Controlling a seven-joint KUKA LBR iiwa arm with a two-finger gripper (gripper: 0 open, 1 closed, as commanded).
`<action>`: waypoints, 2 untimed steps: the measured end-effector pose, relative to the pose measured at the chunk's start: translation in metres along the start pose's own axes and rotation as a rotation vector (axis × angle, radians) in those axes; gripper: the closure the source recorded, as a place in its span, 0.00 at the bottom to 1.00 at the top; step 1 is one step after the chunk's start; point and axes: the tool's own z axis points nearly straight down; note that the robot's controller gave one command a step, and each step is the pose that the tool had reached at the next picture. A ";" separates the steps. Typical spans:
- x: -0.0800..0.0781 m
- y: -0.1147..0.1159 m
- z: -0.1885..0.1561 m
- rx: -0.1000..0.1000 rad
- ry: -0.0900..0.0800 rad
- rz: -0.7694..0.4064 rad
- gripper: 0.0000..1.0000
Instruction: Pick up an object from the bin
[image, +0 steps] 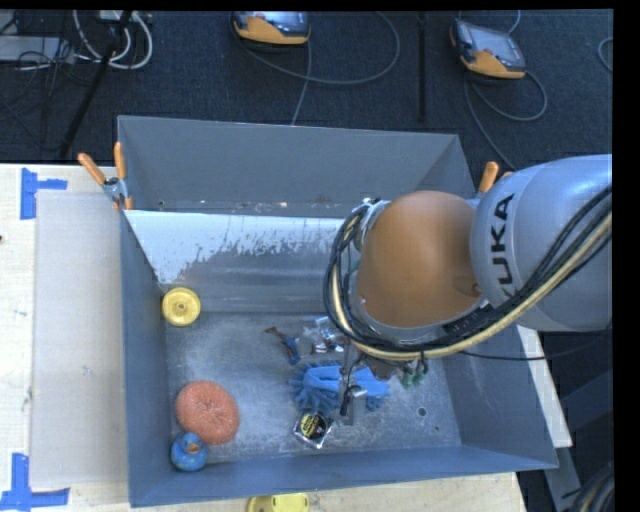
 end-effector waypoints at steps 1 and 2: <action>0.000 -0.032 0.029 0.001 0.000 -0.235 0.00; 0.001 -0.046 0.043 -0.001 0.004 -0.158 0.00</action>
Offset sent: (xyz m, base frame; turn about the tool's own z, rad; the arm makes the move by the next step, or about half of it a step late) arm 0.0170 -0.0271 -0.0273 0.0764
